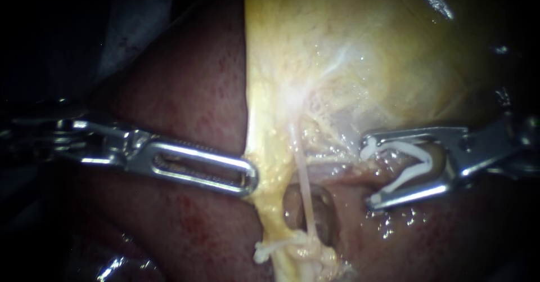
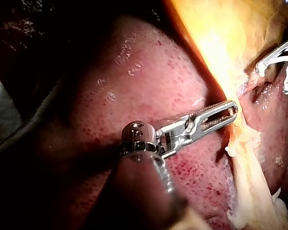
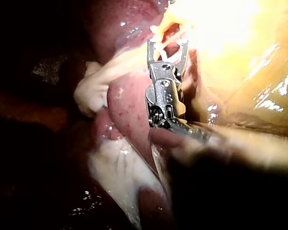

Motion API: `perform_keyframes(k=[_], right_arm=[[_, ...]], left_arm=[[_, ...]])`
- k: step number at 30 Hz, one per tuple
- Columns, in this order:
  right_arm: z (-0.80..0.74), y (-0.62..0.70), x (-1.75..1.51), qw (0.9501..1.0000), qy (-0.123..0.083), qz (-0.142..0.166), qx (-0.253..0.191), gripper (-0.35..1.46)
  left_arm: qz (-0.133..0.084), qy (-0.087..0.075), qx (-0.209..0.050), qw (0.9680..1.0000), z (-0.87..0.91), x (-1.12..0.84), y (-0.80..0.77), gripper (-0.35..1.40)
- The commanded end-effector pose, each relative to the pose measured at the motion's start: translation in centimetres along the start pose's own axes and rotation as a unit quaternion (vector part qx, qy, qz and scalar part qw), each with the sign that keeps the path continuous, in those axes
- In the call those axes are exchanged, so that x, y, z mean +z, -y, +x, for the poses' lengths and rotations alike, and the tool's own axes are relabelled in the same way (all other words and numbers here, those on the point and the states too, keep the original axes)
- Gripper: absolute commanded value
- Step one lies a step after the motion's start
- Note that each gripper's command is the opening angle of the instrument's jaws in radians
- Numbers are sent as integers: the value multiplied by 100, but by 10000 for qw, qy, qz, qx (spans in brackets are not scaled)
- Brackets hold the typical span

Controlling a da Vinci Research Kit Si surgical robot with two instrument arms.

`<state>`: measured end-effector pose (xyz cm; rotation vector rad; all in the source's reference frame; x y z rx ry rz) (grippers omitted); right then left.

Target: Clipping second clip left tube

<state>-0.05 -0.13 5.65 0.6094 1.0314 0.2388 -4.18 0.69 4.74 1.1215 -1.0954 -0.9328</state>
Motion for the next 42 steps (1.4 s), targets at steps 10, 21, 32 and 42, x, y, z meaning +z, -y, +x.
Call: perform_keyframes(k=[10,21,32,42], right_arm=[[-31,5,76,9992,143,363,-9,49],[-54,1,107,9986,244,465,88,48],[-54,3,136,9973,296,660,102,45],[-49,1,145,9974,295,650,106,43]], left_arm=[[0,8,-7,10000,-1,0,3,-35],[0,12,-13,10000,-1,1,6,-35],[-3,16,-14,10000,-2,3,8,-35],[-5,18,-14,10000,-2,4,8,-35]])
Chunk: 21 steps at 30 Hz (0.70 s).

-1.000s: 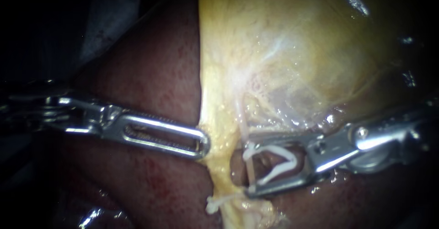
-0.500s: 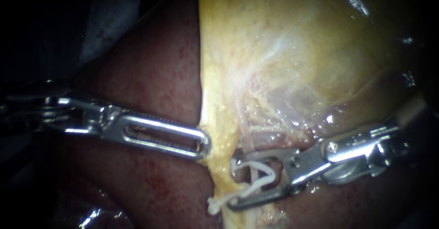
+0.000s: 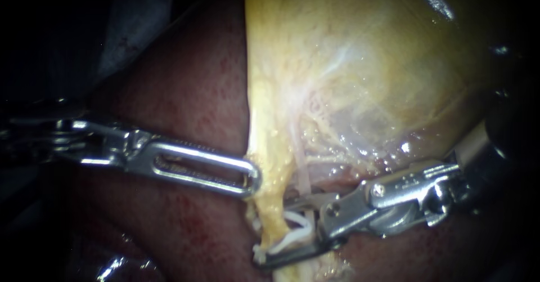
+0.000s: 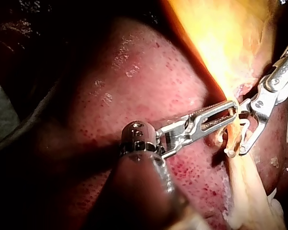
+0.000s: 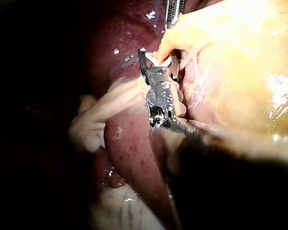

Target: Clipping second clip left tube

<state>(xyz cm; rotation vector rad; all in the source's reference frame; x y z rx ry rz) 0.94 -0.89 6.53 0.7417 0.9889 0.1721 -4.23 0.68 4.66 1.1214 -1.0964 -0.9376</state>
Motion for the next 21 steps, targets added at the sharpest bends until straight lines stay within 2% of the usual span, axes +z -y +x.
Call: perform_keyframes(k=[1,9,12,17,21], right_arm=[[0,-1,0,10000,-1,-2,-1,42],[3,-2,5,10000,8,34,89,28],[3,-3,8,9999,23,95,125,14],[3,-4,7,9992,76,267,275,-21],[2,-5,6,9990,89,283,342,-35]], left_arm=[[-2,1,1,10000,0,0,-1,-35],[-4,2,1,10000,0,1,-1,-35],[-4,3,1,10000,0,1,-1,-35],[-5,3,1,10000,0,2,-1,-35],[-5,4,0,10000,0,2,0,-35]])
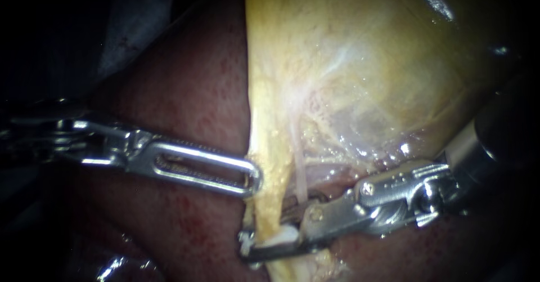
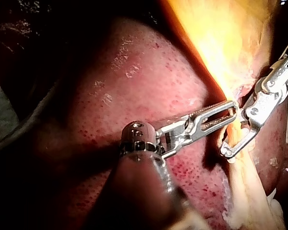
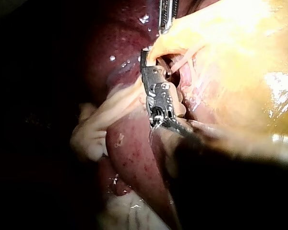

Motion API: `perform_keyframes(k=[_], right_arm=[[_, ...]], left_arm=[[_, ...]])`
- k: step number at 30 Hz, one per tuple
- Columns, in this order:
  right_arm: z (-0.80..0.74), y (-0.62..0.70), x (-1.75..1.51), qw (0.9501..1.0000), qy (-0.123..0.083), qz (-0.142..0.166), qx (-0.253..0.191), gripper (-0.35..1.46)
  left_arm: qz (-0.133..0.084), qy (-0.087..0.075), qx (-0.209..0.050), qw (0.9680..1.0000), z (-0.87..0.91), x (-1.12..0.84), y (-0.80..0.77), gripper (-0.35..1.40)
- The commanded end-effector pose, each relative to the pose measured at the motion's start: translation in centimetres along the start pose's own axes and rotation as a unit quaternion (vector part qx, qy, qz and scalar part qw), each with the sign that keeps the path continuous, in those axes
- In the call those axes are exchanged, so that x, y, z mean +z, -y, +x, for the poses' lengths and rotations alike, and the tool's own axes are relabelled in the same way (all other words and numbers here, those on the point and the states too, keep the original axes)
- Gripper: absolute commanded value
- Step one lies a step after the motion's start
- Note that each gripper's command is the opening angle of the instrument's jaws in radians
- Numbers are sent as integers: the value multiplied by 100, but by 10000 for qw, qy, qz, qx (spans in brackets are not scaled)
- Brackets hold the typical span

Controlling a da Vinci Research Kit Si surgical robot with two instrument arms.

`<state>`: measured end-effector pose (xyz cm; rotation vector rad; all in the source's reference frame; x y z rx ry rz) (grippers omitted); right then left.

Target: Clipping second clip left tube

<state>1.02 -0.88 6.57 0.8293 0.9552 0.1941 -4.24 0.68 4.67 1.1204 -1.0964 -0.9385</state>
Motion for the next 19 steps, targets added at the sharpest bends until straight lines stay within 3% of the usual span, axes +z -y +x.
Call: perform_keyframes(k=[1,19], right_arm=[[0,0,-1,10000,0,6,-11,-35],[-3,-1,-4,10000,2,3,29,-35]], left_arm=[[0,0,1,10000,0,0,0,-35],[-3,3,1,10000,-1,2,0,-35]])
